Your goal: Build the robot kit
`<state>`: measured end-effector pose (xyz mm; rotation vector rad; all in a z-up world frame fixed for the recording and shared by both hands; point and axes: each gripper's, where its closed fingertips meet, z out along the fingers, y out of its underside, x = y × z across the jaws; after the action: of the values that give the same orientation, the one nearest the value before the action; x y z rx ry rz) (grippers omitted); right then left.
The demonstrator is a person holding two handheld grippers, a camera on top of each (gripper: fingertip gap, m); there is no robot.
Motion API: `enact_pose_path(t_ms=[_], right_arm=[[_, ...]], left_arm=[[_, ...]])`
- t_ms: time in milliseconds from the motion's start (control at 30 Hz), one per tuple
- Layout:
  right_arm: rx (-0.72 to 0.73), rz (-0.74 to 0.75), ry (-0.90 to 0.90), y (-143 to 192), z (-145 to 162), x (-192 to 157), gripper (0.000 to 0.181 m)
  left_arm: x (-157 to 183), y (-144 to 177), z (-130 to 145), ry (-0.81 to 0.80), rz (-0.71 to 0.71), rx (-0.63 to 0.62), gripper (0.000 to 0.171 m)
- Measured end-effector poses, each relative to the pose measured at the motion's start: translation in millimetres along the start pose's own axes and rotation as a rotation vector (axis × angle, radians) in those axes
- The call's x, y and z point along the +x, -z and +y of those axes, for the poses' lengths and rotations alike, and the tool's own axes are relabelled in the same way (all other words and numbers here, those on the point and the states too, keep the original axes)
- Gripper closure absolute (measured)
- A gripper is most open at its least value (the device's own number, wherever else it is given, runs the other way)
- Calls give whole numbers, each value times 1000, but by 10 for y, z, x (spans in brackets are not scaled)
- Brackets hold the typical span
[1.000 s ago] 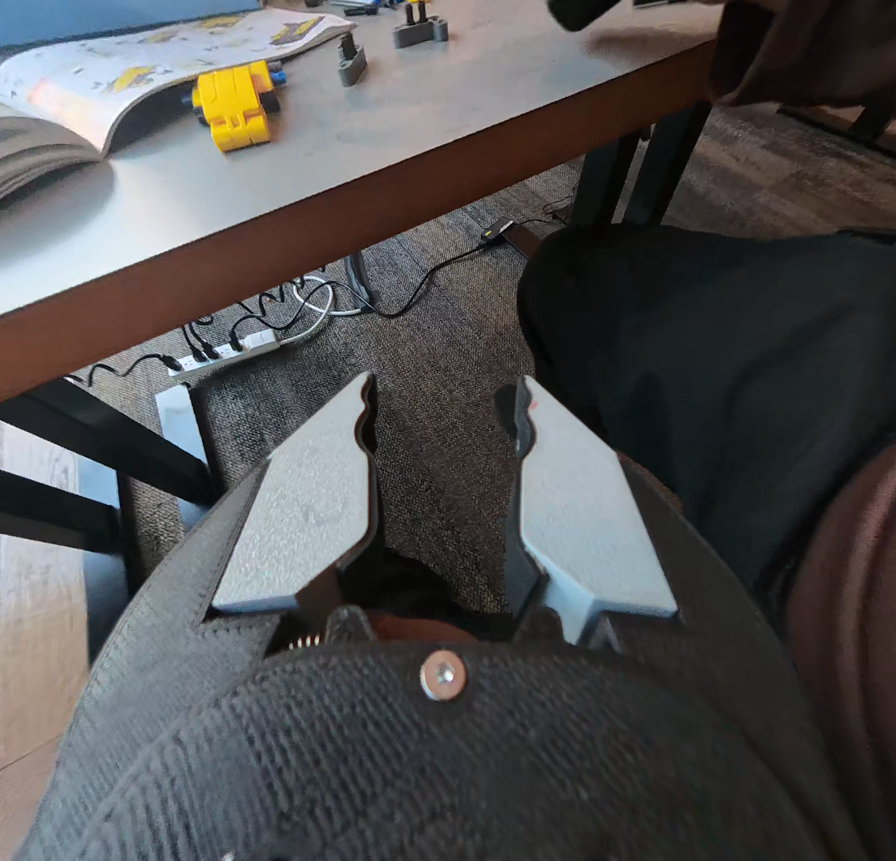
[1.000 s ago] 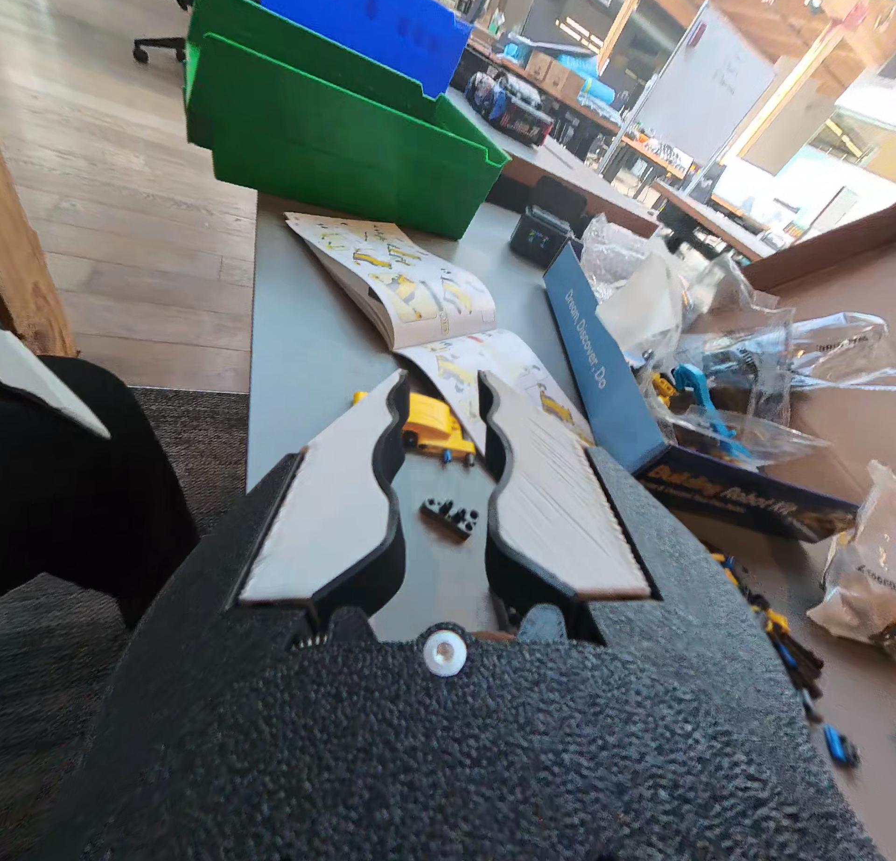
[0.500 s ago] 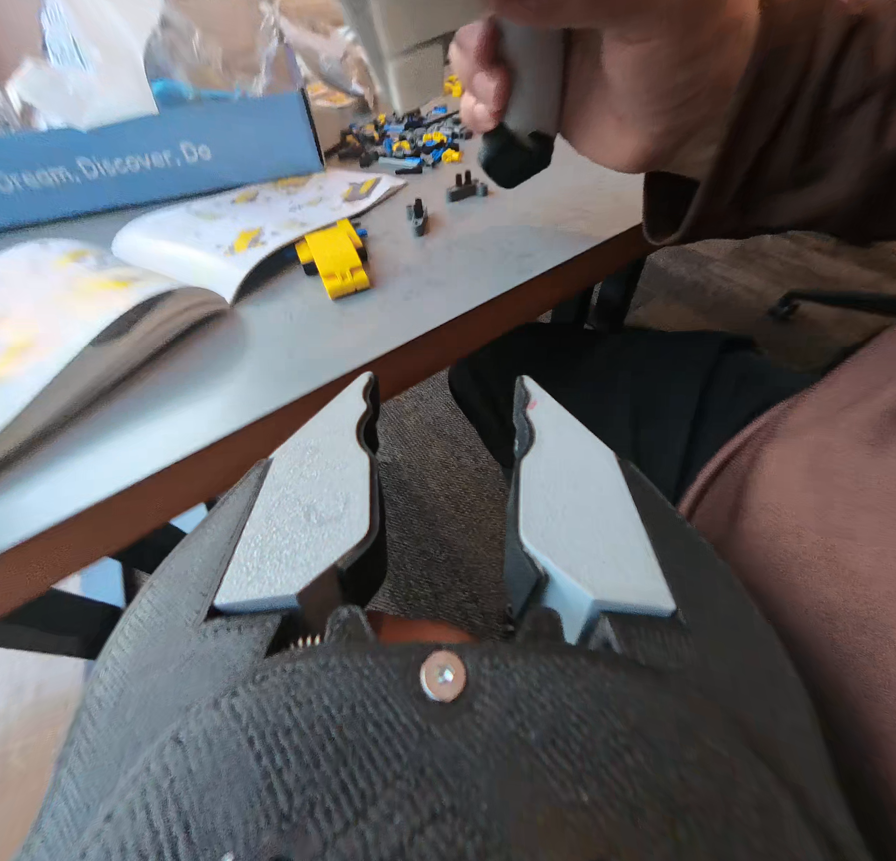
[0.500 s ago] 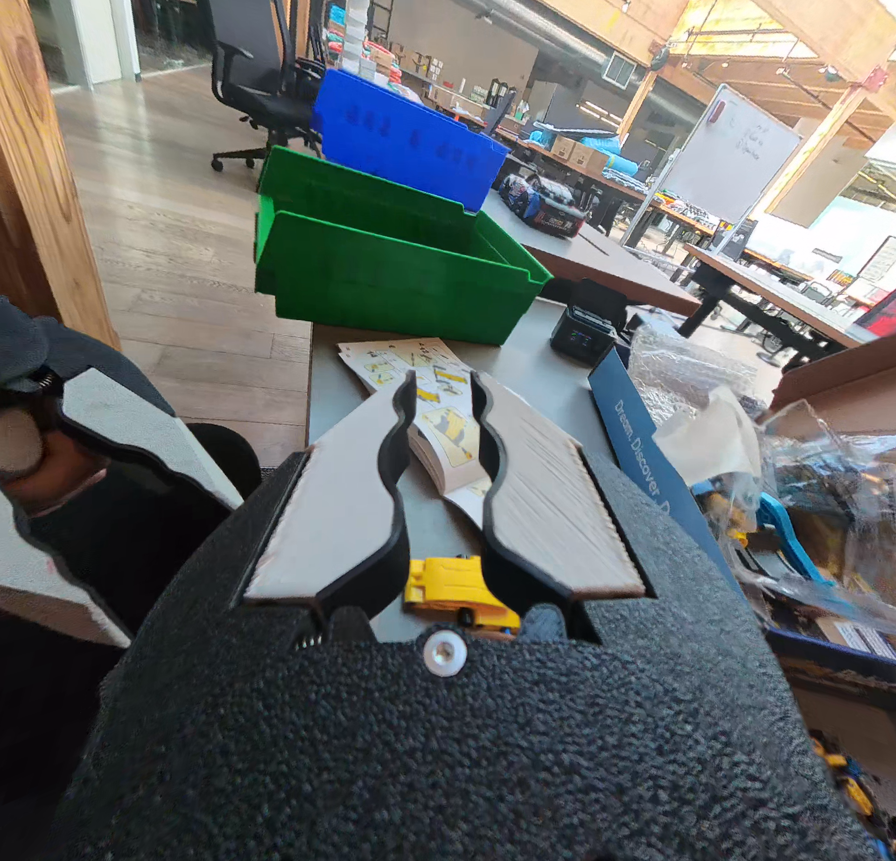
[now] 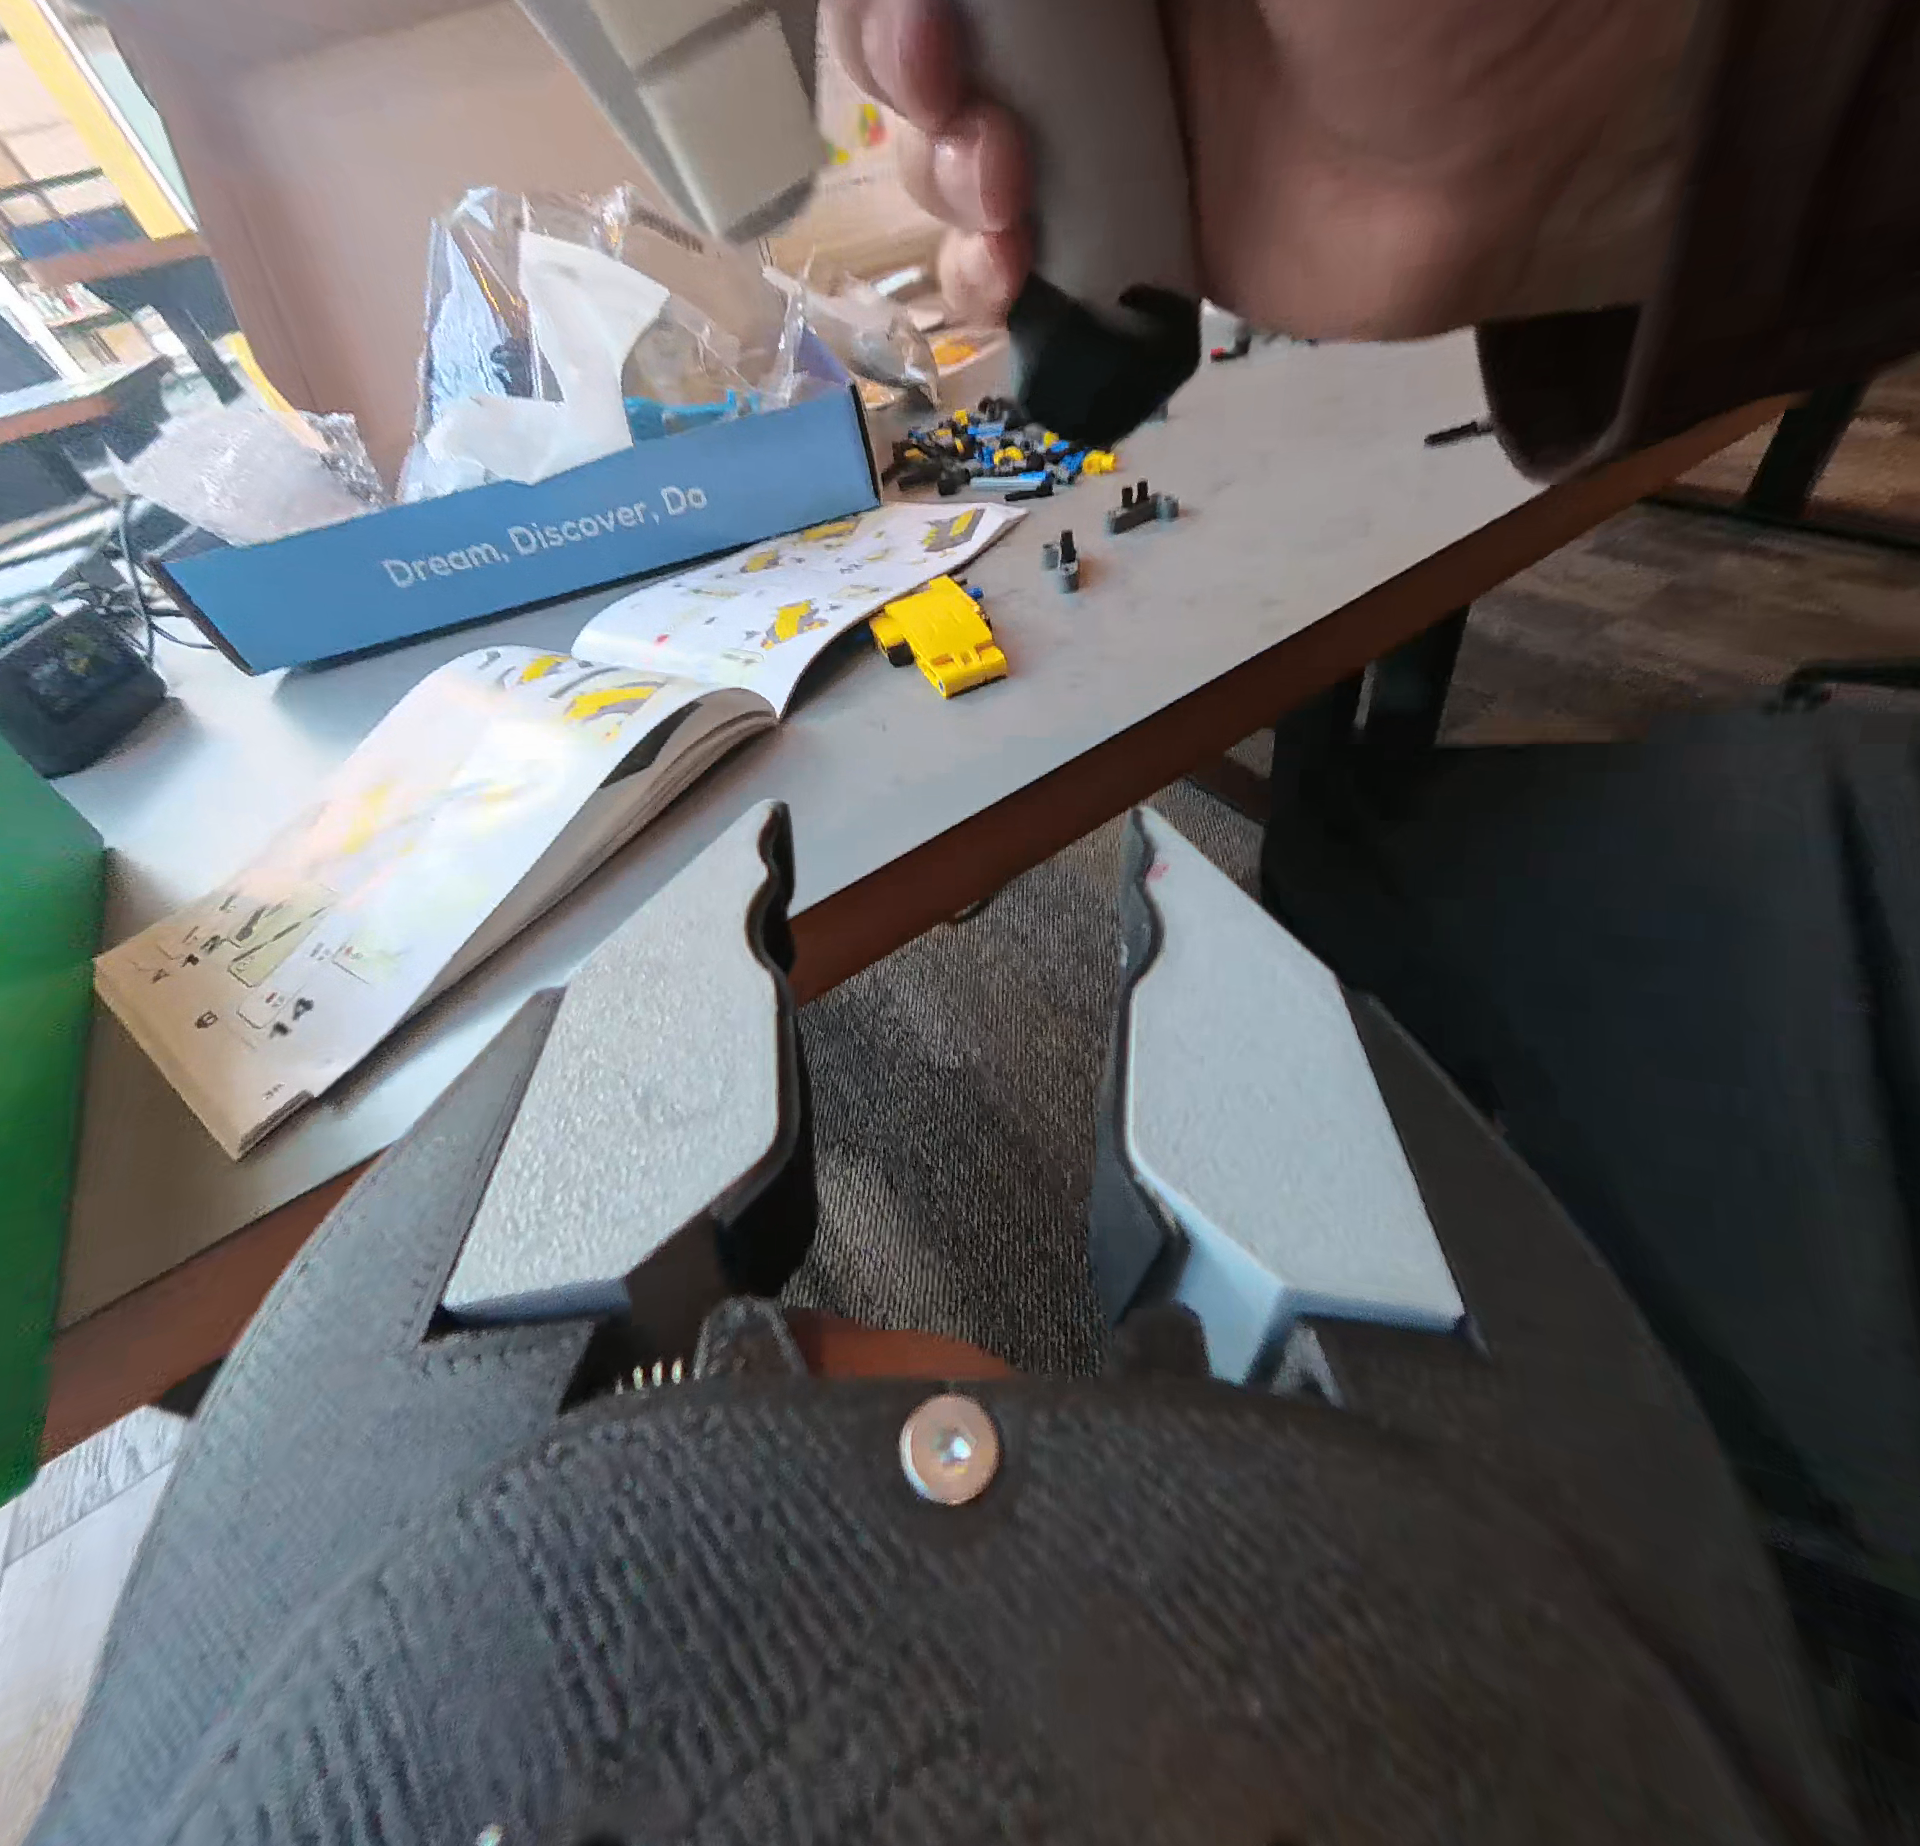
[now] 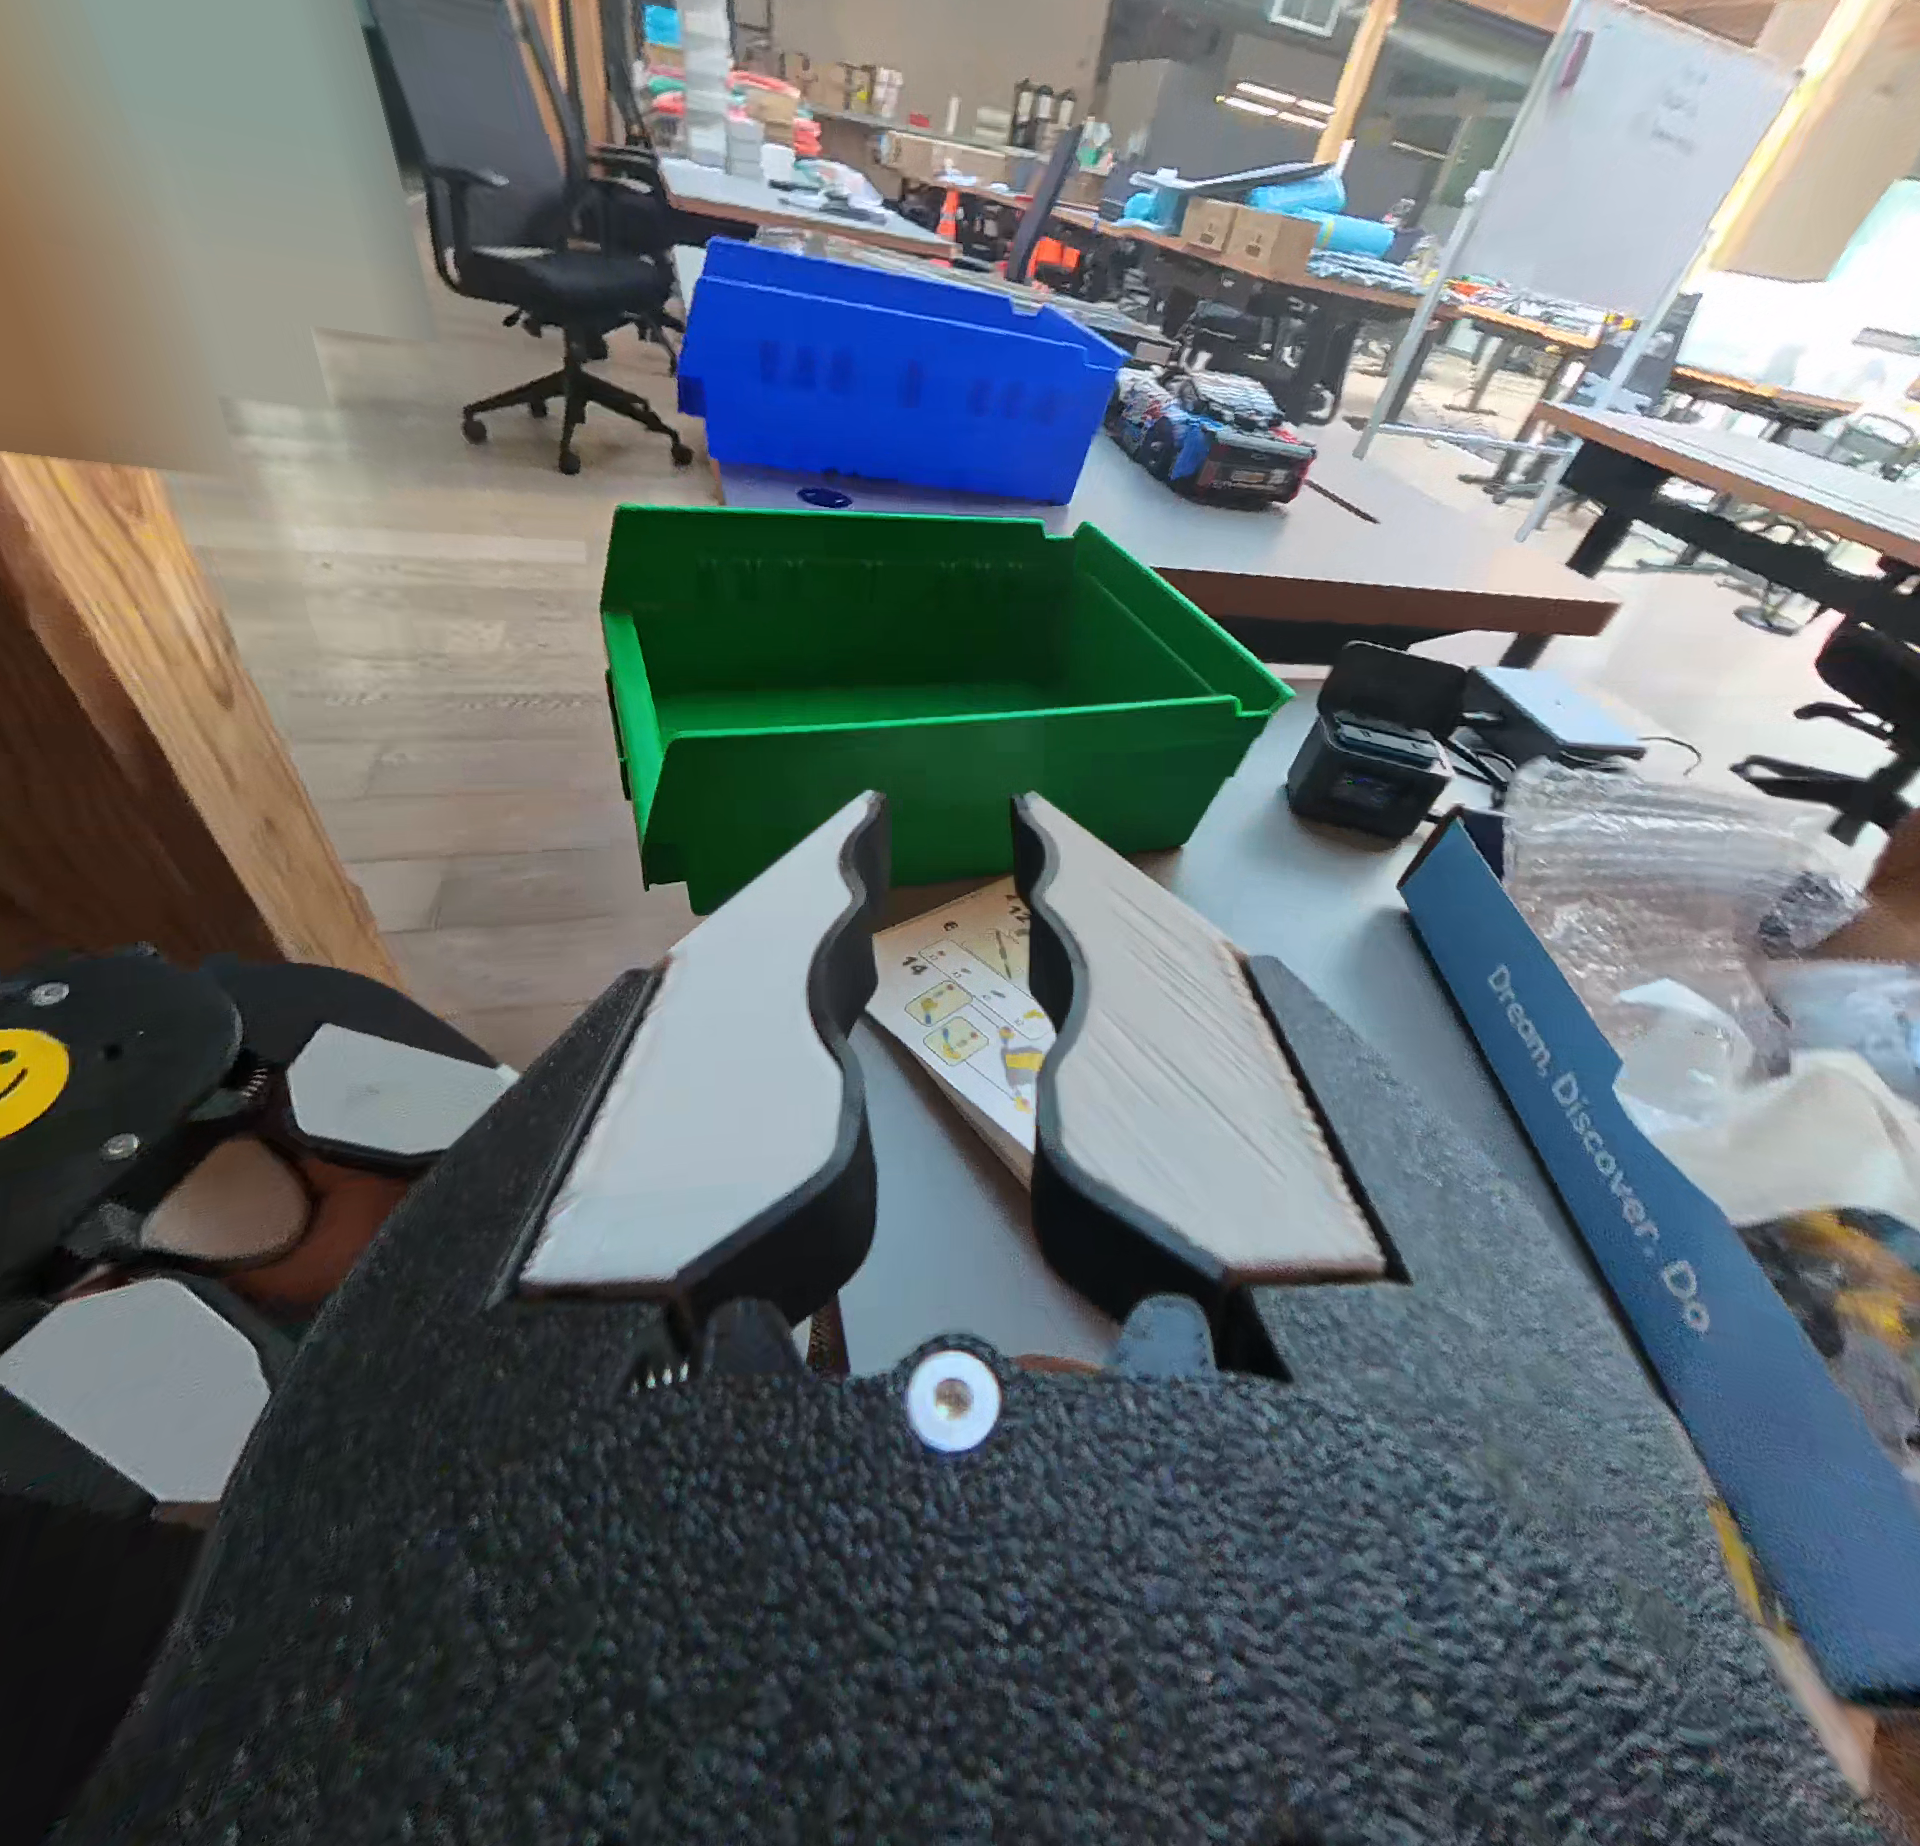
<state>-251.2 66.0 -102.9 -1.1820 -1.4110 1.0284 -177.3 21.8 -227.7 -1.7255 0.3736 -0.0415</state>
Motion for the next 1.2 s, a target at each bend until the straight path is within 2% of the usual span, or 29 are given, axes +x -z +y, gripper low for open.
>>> enact_pose_path(t_ms=[100,167,267,300,400,467,533,600,667,800,900,933,1033,1200], right_arm=[[80,96,-133,371,107,88,153],[103,143,-229,707,323,57,141],[60,186,-303,1181,738,-86,135],[26,182,-306,1312,859,-144,130],[-19,171,-247,1659,1024,-222,132],[-37,269,-113,1804,1145,-48,140],[-74,319,-96,1826,1277,113,132],[-124,320,-131,1822,1388,177,119],[-116,314,-138,1848,1390,163,120],[-123,297,-100,1782,1354,95,122],[-161,268,7,1680,1442,-11,150],[-171,260,39,1638,1465,-28,152],[-158,261,47,1503,1414,30,147],[-47,282,38,1455,1145,123,147]], left_arm=[[75,105,-15,-2,1,18,112],[234,141,-17,-42,24,20,112],[436,25,-78,-141,39,14,114],[513,-26,-74,-141,55,8,115],[878,-117,-53,-112,174,-35,109],[1177,-118,-158,-110,258,-2,108],[1349,-156,-264,5,284,41,109],[1481,-208,-349,222,348,62,105],[1498,-251,-430,375,377,75,100],[1191,-252,-415,380,208,57,93],[979,-112,-277,430,106,98,98],[919,-85,-178,467,79,83,98],[897,-31,-26,528,69,49,97],[939,-18,86,486,50,9,97]])
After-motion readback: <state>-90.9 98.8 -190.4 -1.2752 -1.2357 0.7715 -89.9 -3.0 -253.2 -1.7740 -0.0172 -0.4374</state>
